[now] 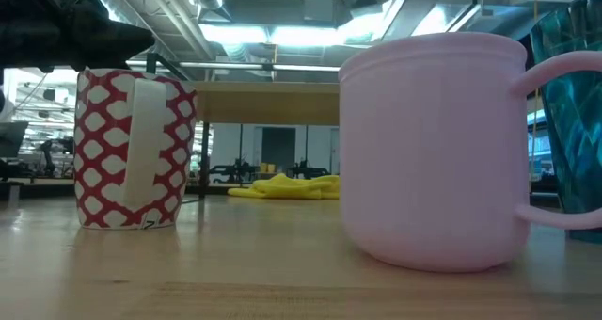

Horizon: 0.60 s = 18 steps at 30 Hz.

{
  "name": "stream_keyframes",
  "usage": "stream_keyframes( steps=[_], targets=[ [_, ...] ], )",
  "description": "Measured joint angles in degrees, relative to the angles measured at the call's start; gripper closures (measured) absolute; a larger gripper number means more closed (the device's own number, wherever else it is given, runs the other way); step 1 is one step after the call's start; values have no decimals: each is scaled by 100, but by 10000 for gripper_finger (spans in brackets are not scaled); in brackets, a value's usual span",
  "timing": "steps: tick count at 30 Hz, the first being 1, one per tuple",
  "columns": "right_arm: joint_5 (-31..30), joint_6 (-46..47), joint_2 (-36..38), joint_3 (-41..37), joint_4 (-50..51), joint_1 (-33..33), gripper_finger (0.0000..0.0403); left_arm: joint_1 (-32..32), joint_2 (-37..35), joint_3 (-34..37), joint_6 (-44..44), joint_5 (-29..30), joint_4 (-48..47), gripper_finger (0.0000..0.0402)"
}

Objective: Stack small to large cups/mugs on shelf
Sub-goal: Put the blue glass on the shelf

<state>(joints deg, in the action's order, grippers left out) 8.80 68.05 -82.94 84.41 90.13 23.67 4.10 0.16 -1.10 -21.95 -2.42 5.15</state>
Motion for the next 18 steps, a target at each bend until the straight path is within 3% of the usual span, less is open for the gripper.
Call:
stream_keyframes(
  steps=[7,18],
  targets=[
    [-512,529,7,-86,-539,19,317,0,0,0,2,0,2,374],
    [-608,1254,11,-373,-1014,126,222,0,0,0,1,0,0,374]
  ],
)
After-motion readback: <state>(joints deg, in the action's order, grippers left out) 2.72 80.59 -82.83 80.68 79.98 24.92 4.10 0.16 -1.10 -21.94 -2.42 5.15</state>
